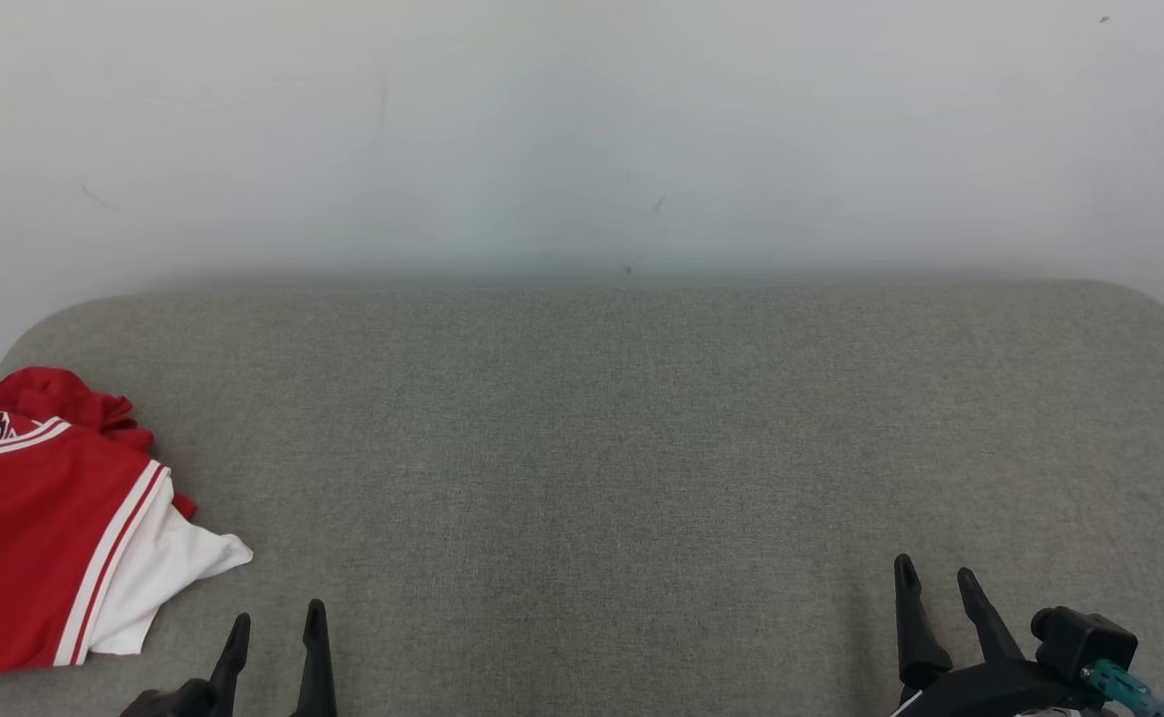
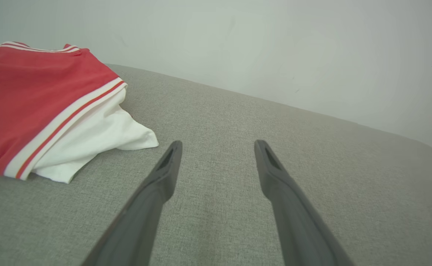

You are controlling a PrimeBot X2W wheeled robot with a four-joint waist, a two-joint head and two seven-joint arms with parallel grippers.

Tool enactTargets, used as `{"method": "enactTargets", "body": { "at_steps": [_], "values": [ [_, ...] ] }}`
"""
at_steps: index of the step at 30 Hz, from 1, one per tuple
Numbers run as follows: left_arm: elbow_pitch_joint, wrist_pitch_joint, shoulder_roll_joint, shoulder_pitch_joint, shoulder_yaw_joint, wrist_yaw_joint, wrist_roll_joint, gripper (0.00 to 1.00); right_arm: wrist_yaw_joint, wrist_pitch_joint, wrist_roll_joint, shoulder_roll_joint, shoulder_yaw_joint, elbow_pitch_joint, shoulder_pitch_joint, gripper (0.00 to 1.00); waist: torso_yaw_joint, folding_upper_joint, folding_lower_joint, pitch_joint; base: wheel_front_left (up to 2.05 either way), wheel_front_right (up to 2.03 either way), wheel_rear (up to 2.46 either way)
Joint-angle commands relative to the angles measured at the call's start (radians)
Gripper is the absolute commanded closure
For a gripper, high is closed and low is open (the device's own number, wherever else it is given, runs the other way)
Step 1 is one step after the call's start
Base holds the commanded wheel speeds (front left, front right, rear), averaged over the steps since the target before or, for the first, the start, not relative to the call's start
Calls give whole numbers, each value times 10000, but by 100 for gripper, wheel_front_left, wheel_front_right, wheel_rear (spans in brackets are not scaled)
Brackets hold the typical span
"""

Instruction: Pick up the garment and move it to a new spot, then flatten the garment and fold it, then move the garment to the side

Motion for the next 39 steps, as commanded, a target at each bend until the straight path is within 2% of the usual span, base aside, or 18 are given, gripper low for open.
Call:
{"method": "enactTargets", "body": {
  "at_steps": [1, 13, 18, 27, 33, 39],
  "values": [
    [-134, -105, 80, 35, -22, 26, 355, 0, -11, -125, -331, -55, 58, -11, -35, 0, -5, 0, 0, -8, 0, 0, 0],
    [-40, -300, -9, 205, 1, -71, 1126, 0, -13, -401, -1325, -58, 227, 149, 13, 0, -53, 0, 0, -73, 0, 0, 0],
    [-31, -398, -179, 311, 245, -289, 1147, 0, -14, -526, -1693, -59, 284, 223, 50, 0, -51, 0, 0, -102, 0, 0, 0],
    [-35, -538, -517, 473, 759, -692, 1264, 0, -16, -744, -1771, -58, 528, 321, 97, 0, -35, 0, 0, -162, 0, 0, 0],
    [-97, -637, -618, 628, 941, -803, 1656, 0, -17, -901, -1646, -56, 646, 271, 149, 0, -13, 0, 0, -199, 0, 0, 0],
    [-167, -728, -658, 743, 1047, -879, 2121, 0, -18, -1013, -2489, -59, 550, 209, 234, 0, -16, 0, 0, -245, 0, 0, 0]
  ]
}}
